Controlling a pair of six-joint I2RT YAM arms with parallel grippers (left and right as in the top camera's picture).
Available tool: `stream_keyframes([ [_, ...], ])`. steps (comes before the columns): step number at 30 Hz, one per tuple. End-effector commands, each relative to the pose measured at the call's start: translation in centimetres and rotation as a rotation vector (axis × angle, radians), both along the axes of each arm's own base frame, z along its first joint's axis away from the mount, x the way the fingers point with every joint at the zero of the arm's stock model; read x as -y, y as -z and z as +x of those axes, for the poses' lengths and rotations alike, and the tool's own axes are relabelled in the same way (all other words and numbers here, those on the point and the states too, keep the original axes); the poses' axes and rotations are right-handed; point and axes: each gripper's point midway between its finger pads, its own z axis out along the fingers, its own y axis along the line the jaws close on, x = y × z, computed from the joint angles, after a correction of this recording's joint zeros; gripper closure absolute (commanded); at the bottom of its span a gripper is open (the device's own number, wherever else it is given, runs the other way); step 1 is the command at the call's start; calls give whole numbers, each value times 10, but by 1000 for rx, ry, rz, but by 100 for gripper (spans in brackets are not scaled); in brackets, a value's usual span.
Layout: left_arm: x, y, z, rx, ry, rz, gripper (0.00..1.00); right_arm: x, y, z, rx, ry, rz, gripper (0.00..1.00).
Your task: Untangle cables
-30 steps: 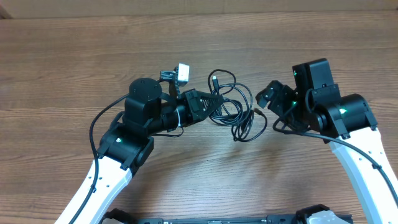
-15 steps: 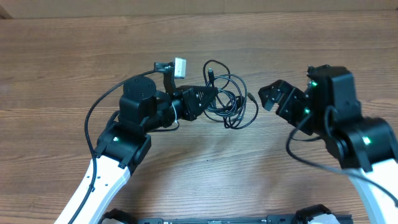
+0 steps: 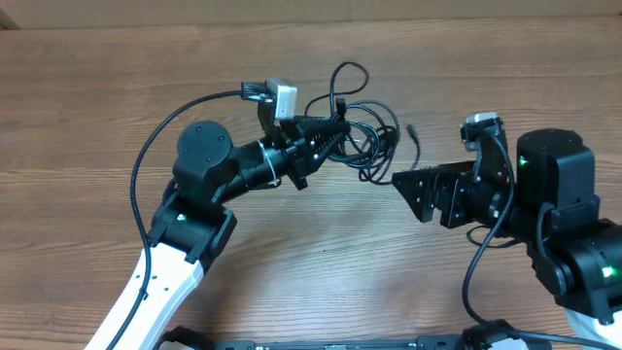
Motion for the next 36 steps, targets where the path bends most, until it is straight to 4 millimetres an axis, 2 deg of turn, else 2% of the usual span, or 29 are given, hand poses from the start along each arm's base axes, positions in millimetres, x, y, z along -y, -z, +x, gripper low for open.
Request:
stream_keyframes([
  [1, 4, -14, -17, 69, 90, -10, 96, -9, -8, -1, 63, -99, -12, 18],
  [8, 6, -15, -23, 72, 120, -11, 96, -20, -9, 1, 65, -163, 22, 19],
  [16, 9, -22, -25, 85, 122, -35, 96, -33, -12, -6, 73, -269, 60, 27],
  [26, 11, -30, -33, 65, 167, -72, 96, -28, -6, 2, 70, -233, 25, 36],
  [36, 12, -35, -42, 73, 221, -87, 96, -13, 3, 12, 45, -126, -36, 52],
])
